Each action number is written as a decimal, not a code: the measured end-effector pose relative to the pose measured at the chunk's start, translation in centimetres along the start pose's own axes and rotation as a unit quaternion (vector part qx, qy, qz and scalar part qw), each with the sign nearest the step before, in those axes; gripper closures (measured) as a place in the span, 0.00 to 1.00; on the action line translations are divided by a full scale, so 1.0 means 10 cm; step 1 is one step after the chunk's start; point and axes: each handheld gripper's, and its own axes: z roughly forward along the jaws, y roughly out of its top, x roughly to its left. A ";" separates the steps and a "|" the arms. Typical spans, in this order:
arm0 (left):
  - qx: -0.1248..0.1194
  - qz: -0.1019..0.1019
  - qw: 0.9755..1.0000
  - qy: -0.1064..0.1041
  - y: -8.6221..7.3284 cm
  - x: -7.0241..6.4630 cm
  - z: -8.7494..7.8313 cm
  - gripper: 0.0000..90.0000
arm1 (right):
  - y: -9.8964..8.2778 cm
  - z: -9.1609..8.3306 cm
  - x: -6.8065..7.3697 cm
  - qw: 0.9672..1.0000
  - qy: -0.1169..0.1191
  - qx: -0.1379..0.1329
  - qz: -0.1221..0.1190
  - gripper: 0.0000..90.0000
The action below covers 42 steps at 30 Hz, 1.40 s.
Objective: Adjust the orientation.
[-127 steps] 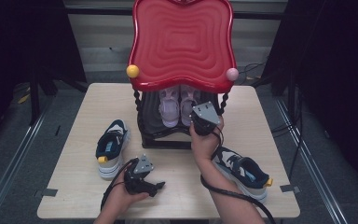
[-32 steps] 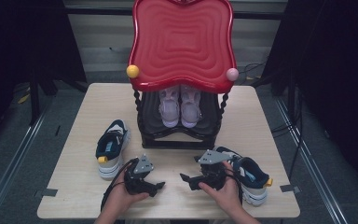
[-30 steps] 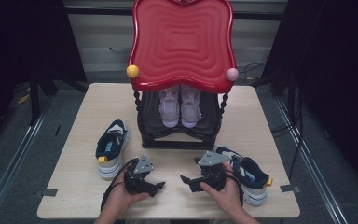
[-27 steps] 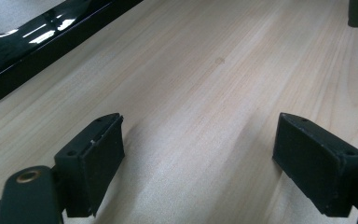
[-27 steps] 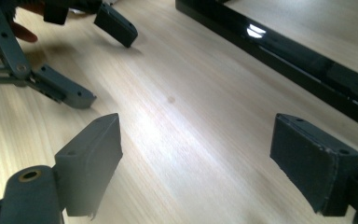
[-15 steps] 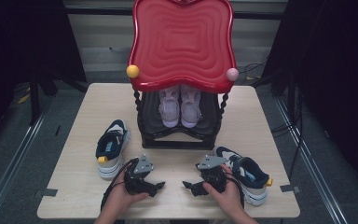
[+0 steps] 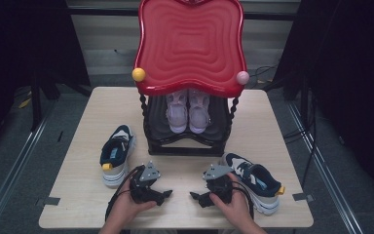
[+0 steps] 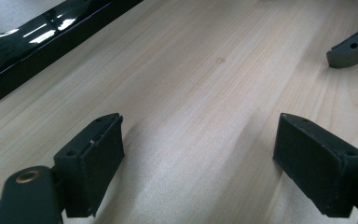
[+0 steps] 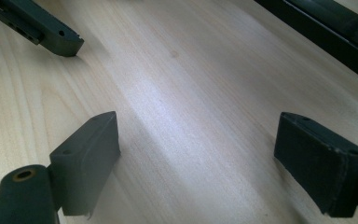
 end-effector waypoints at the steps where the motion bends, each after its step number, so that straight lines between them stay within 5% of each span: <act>1: 0.000 0.000 1.000 0.000 0.00 0.00 0.00 0.17 | 0.00 0.00 0.00 1.000 0.000 0.000 0.000 0.15; 11: 0.000 -0.013 1.000 0.007 0.01 0.00 -0.01 0.19 | 0.00 0.00 0.00 1.000 0.000 0.001 0.000 0.15; 21: 0.029 -0.014 0.999 0.001 0.09 0.02 -0.07 0.23 | 0.00 0.00 0.00 1.000 0.000 0.002 0.001 0.15; 36: 0.079 0.002 0.997 -0.005 0.39 0.10 -0.43 0.25 | 0.00 0.00 0.00 1.000 0.001 0.002 0.001 0.15; 42: 0.114 0.004 0.993 -0.004 0.50 0.17 -0.57 0.26 | 0.00 0.00 0.00 1.000 0.002 0.002 0.001 0.15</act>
